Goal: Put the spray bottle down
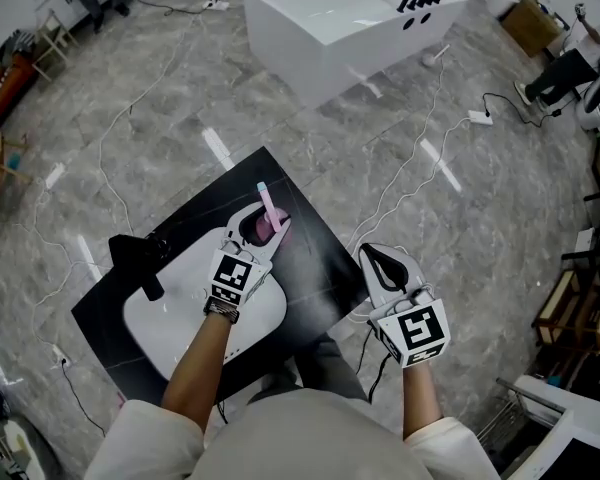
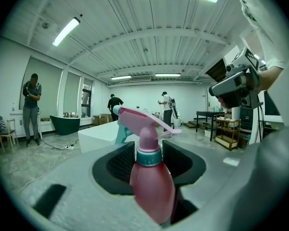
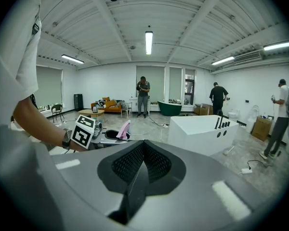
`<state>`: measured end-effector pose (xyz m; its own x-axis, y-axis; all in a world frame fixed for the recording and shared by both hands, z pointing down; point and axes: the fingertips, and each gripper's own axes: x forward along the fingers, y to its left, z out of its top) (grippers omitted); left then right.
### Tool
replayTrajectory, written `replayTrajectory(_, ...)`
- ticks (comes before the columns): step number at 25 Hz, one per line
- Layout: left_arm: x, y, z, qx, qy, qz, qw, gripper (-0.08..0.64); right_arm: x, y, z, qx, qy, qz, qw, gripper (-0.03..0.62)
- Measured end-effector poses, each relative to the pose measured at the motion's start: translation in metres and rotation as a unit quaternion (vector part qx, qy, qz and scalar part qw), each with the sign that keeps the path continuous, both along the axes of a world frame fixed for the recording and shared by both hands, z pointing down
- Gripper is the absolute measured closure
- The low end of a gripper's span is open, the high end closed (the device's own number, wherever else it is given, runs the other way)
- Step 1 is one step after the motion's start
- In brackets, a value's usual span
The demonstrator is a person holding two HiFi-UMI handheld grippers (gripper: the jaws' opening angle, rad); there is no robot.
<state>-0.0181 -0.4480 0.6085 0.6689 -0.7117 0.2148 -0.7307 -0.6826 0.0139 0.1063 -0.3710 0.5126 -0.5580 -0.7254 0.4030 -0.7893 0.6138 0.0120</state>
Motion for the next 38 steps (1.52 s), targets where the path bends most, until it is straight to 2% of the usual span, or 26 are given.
replayTrajectory(11, 0.000, 0.011, 0.006, -0.016, -0.013, 0.005, 0.9998, 0.349, 0.000, 0.007, -0.001, 0.000, 0.002, 0.001, 1.000, 0.586)
replayTrajectory(22, -0.016, 0.024, 0.013, -0.036, -0.047, -0.007, 0.9982, 0.322, 0.003, 0.012, -0.012, 0.012, 0.000, 0.000, 1.000, 0.586)
replayTrajectory(33, -0.040, 0.068, -0.013, -0.026, -0.053, -0.018, 0.9981, 0.327, -0.013, 0.035, -0.040, 0.036, -0.019, -0.012, 0.999, 0.586)
replayTrajectory(38, -0.055, 0.091, -0.030, -0.016, -0.052, -0.032, 0.9980, 0.358, -0.021, 0.053, -0.055, 0.050, -0.023, -0.015, 0.998, 0.586)
